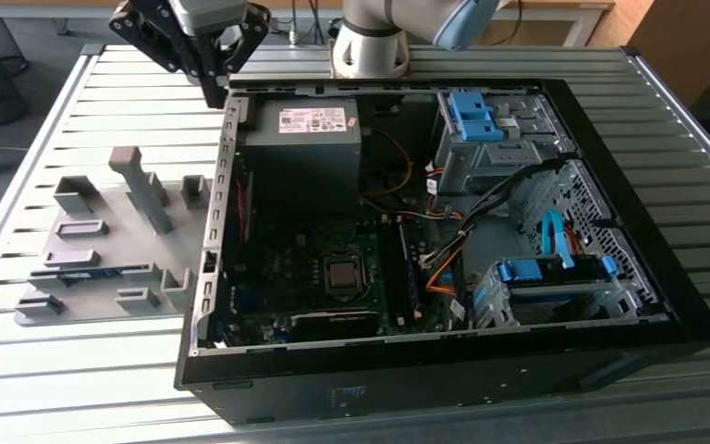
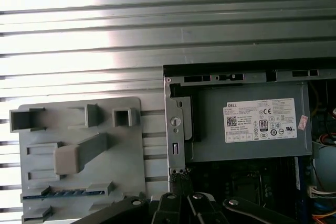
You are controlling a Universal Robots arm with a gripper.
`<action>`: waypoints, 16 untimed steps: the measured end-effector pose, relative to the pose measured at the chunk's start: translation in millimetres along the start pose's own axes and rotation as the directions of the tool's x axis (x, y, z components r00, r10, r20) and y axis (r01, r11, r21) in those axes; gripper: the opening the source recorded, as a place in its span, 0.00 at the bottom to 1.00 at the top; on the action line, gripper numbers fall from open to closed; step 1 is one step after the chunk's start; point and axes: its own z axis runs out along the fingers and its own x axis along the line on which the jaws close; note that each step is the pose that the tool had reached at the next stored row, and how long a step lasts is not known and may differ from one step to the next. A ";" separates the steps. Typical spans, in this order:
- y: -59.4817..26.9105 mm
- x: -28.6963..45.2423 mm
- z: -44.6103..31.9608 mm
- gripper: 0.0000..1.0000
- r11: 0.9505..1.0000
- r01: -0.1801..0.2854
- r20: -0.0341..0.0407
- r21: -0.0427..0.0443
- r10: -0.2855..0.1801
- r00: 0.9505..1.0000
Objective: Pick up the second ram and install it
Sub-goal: 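Reach for the second ram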
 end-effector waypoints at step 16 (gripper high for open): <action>-1.0 12.6 0.4 0.10 1.000 0.000 -0.001 0.000 0.000 1.000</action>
